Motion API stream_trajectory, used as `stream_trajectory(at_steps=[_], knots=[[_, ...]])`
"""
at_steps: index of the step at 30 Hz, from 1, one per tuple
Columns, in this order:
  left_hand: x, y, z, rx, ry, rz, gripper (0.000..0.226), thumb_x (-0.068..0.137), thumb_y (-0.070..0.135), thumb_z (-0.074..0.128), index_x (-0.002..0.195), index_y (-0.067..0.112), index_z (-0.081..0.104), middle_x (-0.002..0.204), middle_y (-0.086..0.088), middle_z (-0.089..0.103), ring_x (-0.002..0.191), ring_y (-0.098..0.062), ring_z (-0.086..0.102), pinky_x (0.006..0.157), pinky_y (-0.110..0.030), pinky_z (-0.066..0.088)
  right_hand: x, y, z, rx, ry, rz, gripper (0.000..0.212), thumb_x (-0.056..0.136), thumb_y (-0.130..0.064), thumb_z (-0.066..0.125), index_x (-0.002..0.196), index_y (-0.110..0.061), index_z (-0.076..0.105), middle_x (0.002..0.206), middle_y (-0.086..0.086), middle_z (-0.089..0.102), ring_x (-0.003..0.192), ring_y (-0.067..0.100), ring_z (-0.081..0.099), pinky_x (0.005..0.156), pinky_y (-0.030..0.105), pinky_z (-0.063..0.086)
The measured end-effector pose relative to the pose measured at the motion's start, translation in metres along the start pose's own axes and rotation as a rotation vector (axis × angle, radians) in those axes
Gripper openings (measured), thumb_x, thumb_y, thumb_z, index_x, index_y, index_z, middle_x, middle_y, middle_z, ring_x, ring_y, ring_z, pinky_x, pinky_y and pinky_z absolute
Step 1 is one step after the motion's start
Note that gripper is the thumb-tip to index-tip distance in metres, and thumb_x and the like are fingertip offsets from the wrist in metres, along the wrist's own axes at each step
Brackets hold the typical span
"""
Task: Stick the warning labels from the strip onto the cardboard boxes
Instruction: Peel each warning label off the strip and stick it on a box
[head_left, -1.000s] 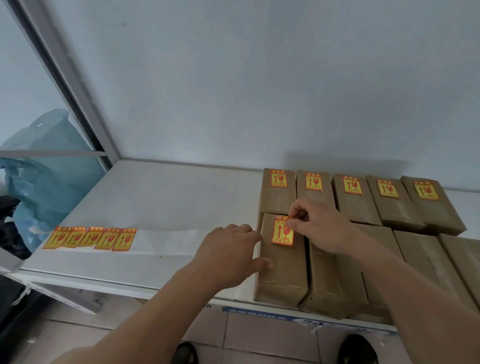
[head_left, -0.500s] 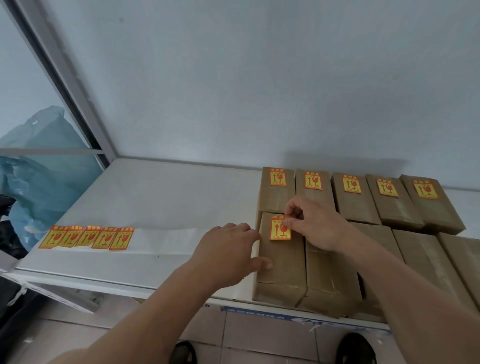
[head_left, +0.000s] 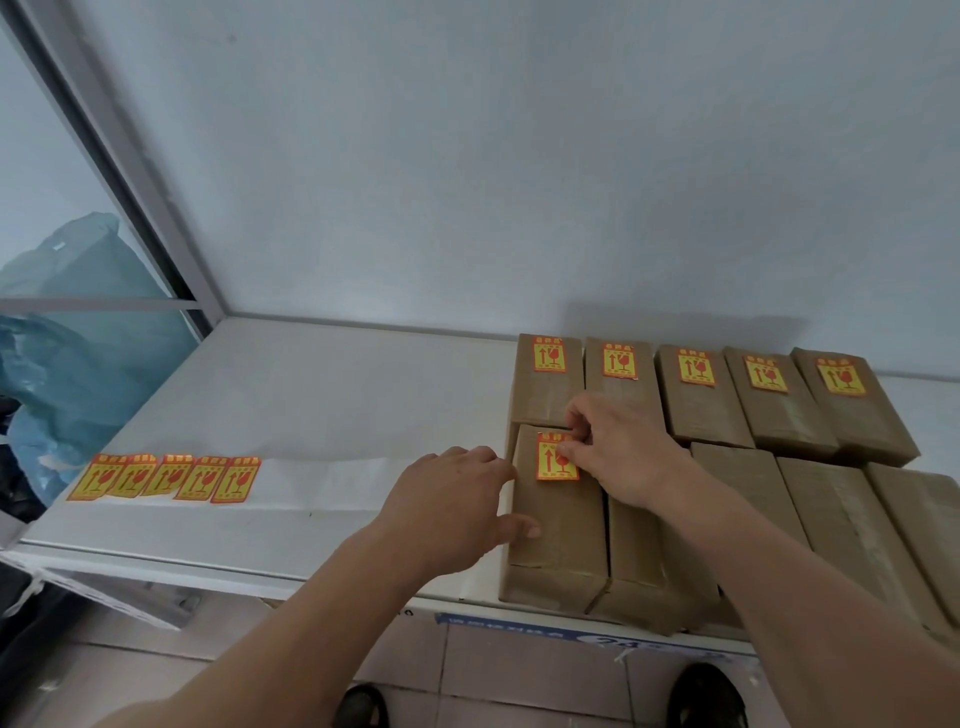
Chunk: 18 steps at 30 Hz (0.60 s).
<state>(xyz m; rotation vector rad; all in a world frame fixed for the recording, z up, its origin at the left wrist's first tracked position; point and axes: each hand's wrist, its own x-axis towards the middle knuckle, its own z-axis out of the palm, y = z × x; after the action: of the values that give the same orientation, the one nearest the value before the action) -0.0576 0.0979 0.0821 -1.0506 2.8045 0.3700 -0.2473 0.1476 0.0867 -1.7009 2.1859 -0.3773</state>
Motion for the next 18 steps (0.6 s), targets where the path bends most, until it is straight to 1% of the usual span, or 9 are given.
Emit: stream_trajectory(at_steps=[2, 4, 5, 6, 8, 10, 12, 15, 18], knots=[[0.000, 0.000, 0.000, -0.003, 0.002, 0.001, 0.066, 0.086, 0.069, 0.046, 0.139, 0.031, 0.042, 0.138, 0.009, 0.049, 0.122, -0.014, 0.046, 0.095, -0.034, 0.039, -0.002, -0.001, 0.002, -0.043, 0.036, -0.044, 0.019, 0.093, -0.033, 0.058, 0.110, -0.028, 0.052, 0.107, -0.011, 0.048, 0.102, 0.008, 0.049, 0.079, 0.018, 0.037], [-0.001, 0.000, 0.000, -0.008, 0.006, 0.005, 0.066, 0.086, 0.068, 0.046, 0.140, 0.031, 0.041, 0.138, 0.009, 0.049, 0.122, -0.014, 0.046, 0.095, -0.034, 0.039, -0.006, -0.001, 0.003, -0.086, 0.075, -0.099, 0.020, 0.094, -0.037, 0.055, 0.112, -0.031, 0.054, 0.121, -0.011, 0.045, 0.117, 0.010, 0.042, 0.090, 0.020, 0.034], [-0.001, 0.000, 0.000, -0.010, 0.008, 0.010, 0.066, 0.087, 0.068, 0.046, 0.141, 0.031, 0.040, 0.137, 0.009, 0.049, 0.122, -0.014, 0.046, 0.095, -0.033, 0.039, -0.008, 0.000, 0.004, -0.107, 0.089, -0.120, 0.023, 0.094, -0.041, 0.054, 0.115, -0.033, 0.055, 0.131, -0.010, 0.041, 0.126, 0.012, 0.036, 0.099, 0.024, 0.033], [-0.001, 0.000, 0.000, -0.012, 0.010, 0.015, 0.065, 0.087, 0.067, 0.046, 0.141, 0.031, 0.040, 0.137, 0.008, 0.050, 0.121, -0.014, 0.047, 0.094, -0.033, 0.039, -0.010, 0.001, 0.004, -0.128, 0.092, -0.127, 0.029, 0.093, -0.046, 0.052, 0.120, -0.035, 0.055, 0.142, -0.009, 0.036, 0.135, 0.014, 0.027, 0.107, 0.031, 0.029], [-0.001, 0.000, 0.000, -0.014, 0.009, 0.023, 0.064, 0.088, 0.066, 0.046, 0.140, 0.030, 0.040, 0.135, 0.008, 0.051, 0.120, -0.015, 0.048, 0.094, -0.034, 0.040, -0.013, 0.002, 0.005, -0.169, 0.070, -0.114, 0.042, 0.091, -0.057, 0.048, 0.130, -0.041, 0.051, 0.153, -0.010, 0.023, 0.142, 0.017, 0.014, 0.114, 0.042, 0.022], [0.000, 0.001, 0.000, -0.013, 0.005, 0.024, 0.062, 0.088, 0.065, 0.046, 0.139, 0.030, 0.042, 0.133, 0.008, 0.052, 0.119, -0.015, 0.048, 0.093, -0.034, 0.040, -0.014, 0.003, 0.010, -0.213, 0.051, -0.103, 0.050, 0.088, -0.065, 0.042, 0.135, -0.045, 0.046, 0.156, -0.011, 0.017, 0.144, 0.018, 0.008, 0.116, 0.046, 0.018], [0.000, 0.001, 0.001, -0.009, 0.005, 0.021, 0.060, 0.088, 0.064, 0.047, 0.137, 0.030, 0.044, 0.131, 0.008, 0.053, 0.117, -0.014, 0.049, 0.091, -0.033, 0.041, -0.014, 0.003, 0.015, -0.233, 0.047, -0.093, 0.054, 0.087, -0.068, 0.040, 0.136, -0.047, 0.045, 0.157, -0.012, 0.015, 0.144, 0.018, 0.006, 0.116, 0.045, 0.015], [0.001, 0.000, 0.002, -0.007, 0.002, 0.015, 0.057, 0.089, 0.063, 0.047, 0.135, 0.030, 0.046, 0.128, 0.008, 0.054, 0.115, -0.014, 0.050, 0.090, -0.033, 0.041, -0.014, 0.003, 0.018, -0.223, 0.053, -0.075, 0.055, 0.086, -0.069, 0.040, 0.136, -0.048, 0.045, 0.157, -0.011, 0.014, 0.144, 0.019, 0.005, 0.116, 0.045, 0.012], [0.001, 0.000, 0.002, -0.011, 0.001, 0.011, 0.057, 0.089, 0.063, 0.048, 0.136, 0.031, 0.045, 0.129, 0.009, 0.055, 0.116, -0.014, 0.050, 0.091, -0.034, 0.042, -0.013, 0.002, 0.017, -0.197, 0.057, -0.060, 0.058, 0.084, -0.070, 0.046, 0.138, -0.048, 0.040, 0.158, -0.010, 0.011, 0.145, 0.021, 0.005, 0.117, 0.046, 0.012]])
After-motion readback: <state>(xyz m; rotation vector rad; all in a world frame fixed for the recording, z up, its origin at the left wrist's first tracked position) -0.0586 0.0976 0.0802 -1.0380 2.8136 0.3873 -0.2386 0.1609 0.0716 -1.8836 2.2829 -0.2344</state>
